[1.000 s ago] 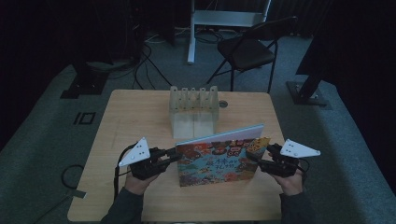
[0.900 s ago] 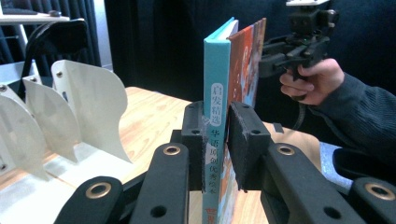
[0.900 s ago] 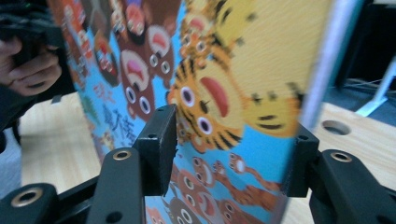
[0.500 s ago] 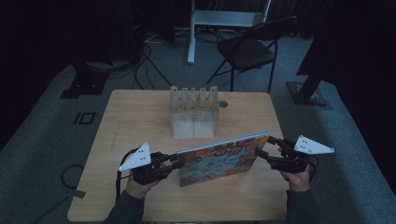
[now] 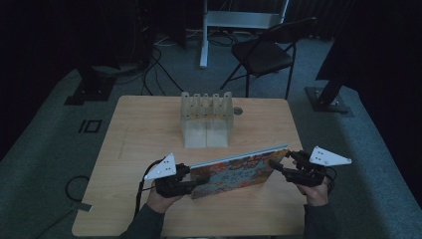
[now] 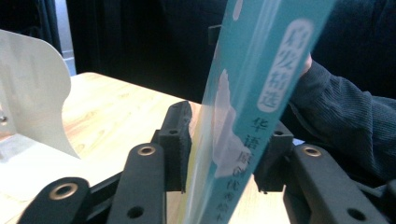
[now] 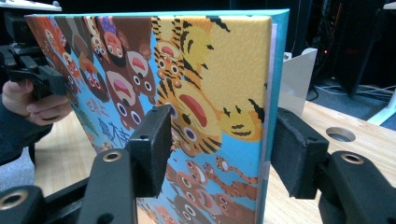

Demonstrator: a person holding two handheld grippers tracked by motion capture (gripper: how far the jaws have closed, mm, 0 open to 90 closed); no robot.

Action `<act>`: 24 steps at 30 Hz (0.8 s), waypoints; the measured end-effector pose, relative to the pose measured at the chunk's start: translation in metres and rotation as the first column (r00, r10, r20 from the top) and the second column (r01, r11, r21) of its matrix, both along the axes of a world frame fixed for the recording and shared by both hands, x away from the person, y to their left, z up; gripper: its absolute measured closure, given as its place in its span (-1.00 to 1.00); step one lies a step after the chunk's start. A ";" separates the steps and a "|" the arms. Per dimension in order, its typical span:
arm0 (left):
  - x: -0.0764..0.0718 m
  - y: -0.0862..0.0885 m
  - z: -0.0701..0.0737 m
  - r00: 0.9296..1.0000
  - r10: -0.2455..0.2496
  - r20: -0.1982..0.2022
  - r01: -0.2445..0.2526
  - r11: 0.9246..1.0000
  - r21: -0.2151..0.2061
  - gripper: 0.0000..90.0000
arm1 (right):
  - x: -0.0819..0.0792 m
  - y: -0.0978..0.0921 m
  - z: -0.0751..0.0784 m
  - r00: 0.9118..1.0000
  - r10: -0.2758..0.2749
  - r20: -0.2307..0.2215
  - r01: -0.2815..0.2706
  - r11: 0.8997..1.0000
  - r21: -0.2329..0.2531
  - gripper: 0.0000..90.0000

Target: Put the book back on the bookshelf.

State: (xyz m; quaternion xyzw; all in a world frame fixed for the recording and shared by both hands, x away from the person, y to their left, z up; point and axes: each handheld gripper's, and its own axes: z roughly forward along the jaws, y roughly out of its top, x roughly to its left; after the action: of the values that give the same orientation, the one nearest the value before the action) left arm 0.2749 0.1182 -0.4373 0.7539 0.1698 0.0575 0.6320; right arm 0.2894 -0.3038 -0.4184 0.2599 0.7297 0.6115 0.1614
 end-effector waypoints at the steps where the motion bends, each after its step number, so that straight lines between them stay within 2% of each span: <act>1: 0.001 -0.001 -0.001 1.000 -0.003 0.002 0.003 1.000 -0.002 0.29 | 0.000 0.000 0.000 1.000 0.001 -0.001 -0.001 1.000 0.004 -0.06; 4: 0.005 -0.004 -0.003 0.999 -0.035 -0.005 0.034 0.999 -0.037 0.20 | 0.000 0.000 -0.002 1.000 -0.002 -0.005 0.002 1.000 -0.001 -0.06; 7: 0.006 -0.007 -0.003 1.000 -0.026 0.002 0.026 0.999 -0.047 0.09 | 0.001 0.000 -0.004 1.000 -0.002 -0.011 0.002 1.000 -0.004 -0.06; 12: 0.009 -0.011 -0.005 1.000 -0.016 0.001 0.016 0.999 -0.041 0.09 | 0.000 0.000 -0.006 1.000 -0.007 -0.019 0.007 1.000 0.002 -0.06; 17: 0.013 -0.011 -0.007 1.000 -0.024 -0.008 0.023 0.997 -0.070 0.13 | 0.000 -0.001 -0.010 0.999 -0.014 -0.031 0.014 1.000 -0.002 -0.10; 21: 0.015 -0.011 -0.008 0.999 -0.032 -0.029 0.029 0.995 -0.091 0.15 | -0.001 -0.002 -0.012 0.999 -0.023 -0.038 0.023 1.000 0.000 -0.10; 24: 0.017 -0.011 -0.010 0.998 -0.039 -0.052 0.032 0.992 -0.125 0.10 | -0.001 -0.003 -0.014 0.999 -0.030 -0.046 0.030 1.000 0.004 -0.10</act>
State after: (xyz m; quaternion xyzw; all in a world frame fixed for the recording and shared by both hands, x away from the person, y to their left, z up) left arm 0.2923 0.1076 -0.4470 0.7172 0.1769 0.0150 0.6739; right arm 0.2889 -0.3063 -0.4324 0.2850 0.7278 0.6046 0.1533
